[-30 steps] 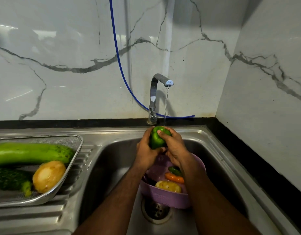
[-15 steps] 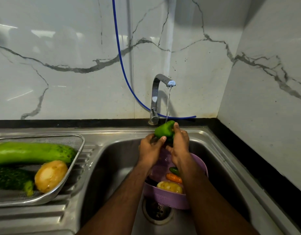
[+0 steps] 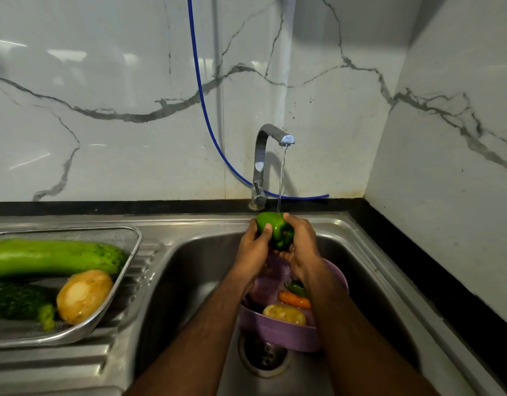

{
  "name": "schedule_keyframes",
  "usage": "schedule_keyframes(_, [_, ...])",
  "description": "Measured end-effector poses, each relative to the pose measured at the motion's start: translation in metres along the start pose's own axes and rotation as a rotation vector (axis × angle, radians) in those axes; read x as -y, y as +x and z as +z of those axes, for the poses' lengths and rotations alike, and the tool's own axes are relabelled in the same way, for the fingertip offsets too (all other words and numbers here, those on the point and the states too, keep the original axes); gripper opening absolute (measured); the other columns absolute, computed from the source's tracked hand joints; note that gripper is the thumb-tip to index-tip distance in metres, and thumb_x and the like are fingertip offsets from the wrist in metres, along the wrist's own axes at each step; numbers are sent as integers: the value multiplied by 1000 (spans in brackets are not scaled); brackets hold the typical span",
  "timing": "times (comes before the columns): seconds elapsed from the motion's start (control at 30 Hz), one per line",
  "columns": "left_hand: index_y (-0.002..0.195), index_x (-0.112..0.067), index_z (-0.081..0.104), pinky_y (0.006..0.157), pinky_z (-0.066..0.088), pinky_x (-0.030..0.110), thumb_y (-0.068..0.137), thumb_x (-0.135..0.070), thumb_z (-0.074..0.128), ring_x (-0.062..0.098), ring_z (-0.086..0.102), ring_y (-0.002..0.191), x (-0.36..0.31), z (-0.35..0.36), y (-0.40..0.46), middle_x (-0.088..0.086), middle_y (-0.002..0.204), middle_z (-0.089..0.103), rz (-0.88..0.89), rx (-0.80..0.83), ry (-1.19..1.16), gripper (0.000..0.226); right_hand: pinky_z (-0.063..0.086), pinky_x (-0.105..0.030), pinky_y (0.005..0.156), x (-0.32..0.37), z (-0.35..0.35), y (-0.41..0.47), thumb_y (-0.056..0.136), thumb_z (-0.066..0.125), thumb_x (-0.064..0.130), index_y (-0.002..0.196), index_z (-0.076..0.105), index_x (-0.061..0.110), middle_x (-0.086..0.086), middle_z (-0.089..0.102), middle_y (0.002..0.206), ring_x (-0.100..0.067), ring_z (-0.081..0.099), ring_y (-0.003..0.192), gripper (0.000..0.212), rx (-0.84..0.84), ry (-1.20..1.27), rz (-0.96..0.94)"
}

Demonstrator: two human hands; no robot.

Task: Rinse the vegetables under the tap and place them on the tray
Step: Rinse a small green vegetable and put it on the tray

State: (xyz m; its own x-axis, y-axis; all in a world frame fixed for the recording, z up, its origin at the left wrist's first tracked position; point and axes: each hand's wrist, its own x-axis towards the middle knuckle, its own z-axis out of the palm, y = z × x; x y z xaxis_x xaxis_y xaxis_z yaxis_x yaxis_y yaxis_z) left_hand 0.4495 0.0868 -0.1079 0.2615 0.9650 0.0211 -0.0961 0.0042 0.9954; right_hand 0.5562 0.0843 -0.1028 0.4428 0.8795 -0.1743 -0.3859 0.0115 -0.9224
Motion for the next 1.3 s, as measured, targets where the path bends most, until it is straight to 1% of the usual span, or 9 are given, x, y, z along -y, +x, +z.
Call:
schedule_keyframes(0.23, [110, -47, 53, 95, 56, 47, 94, -21, 66, 21, 66, 108, -3, 0, -7, -4, 117, 64, 17, 52, -46, 33, 58, -52, 94, 1, 2, -3, 92, 68, 14, 107, 67, 22, -11, 66, 121, -31, 64, 111, 17, 69, 12, -87])
schedule_keyframes(0.5, [148, -37, 39, 96, 56, 33, 86, 12, 59, 13, 55, 124, 0, -5, -6, -4, 137, 54, 215, 49, 179, 82, 62, -40, 88, -7, 6, -9, 76, 86, 47, 108, 65, 34, 3, 70, 109, -18, 67, 104, 40, 37, -274, -264])
schedule_keyframes(0.6, [149, -32, 38, 85, 56, 17, 85, 11, 64, 7, 56, 117, 4, -6, -6, -9, 130, 54, 271, 37, 236, 81, 62, -43, 87, -7, 8, -9, 78, 82, 51, 106, 66, 33, 1, 67, 112, -20, 66, 105, 37, 12, -243, -244])
schedule_keyframes(0.73, [147, -29, 42, 93, 56, 29, 84, -6, 74, 14, 58, 122, 10, -8, -1, -1, 136, 58, 257, -5, 234, 75, 62, -43, 88, -3, 9, -11, 85, 81, 33, 108, 69, 27, -3, 69, 114, -24, 66, 108, 27, 102, -131, -193])
schedule_keyframes(0.87, [150, -20, 42, 75, 51, 6, 89, -3, 68, 9, 57, 112, 10, -7, -2, 3, 134, 58, 294, -57, 298, 68, 62, -45, 88, -2, 13, -12, 83, 82, 34, 100, 69, 31, -1, 70, 108, -21, 66, 103, 21, 41, -199, -189])
schedule_keyframes(0.97, [148, -19, 44, 87, 48, 5, 91, -2, 65, 7, 56, 117, 9, -8, -3, 4, 136, 59, 366, -78, 395, 64, 55, -28, 77, -2, 19, -10, 89, 75, 35, 104, 70, 28, 0, 68, 111, -17, 63, 103, 17, -82, -346, -302])
schedule_keyframes(1.03, [147, -21, 45, 103, 49, 21, 92, -2, 63, 7, 55, 124, 10, -9, -5, 1, 140, 57, 434, -52, 455, 61, 43, -19, 69, -2, 21, -10, 97, 65, 39, 108, 70, 25, -1, 68, 113, -15, 61, 102, 19, -124, -498, -383])
schedule_keyframes(1.13, [148, -21, 44, 111, 45, 37, 92, -4, 63, 11, 52, 132, 14, -11, -6, 1, 146, 54, 462, -35, 480, 62, 54, -29, 81, -3, 22, -9, 102, 57, 41, 108, 72, 23, -2, 70, 108, -17, 64, 103, 24, -68, -445, -302])
schedule_keyframes(1.3, [149, -21, 43, 108, 40, 20, 87, -7, 72, 8, 49, 128, 14, -15, -3, 1, 143, 55, 377, -94, 429, 69, 59, -41, 84, 9, 17, -15, 106, 49, 26, 115, 74, 18, -9, 68, 122, -28, 63, 113, 27, 126, -42, -14])
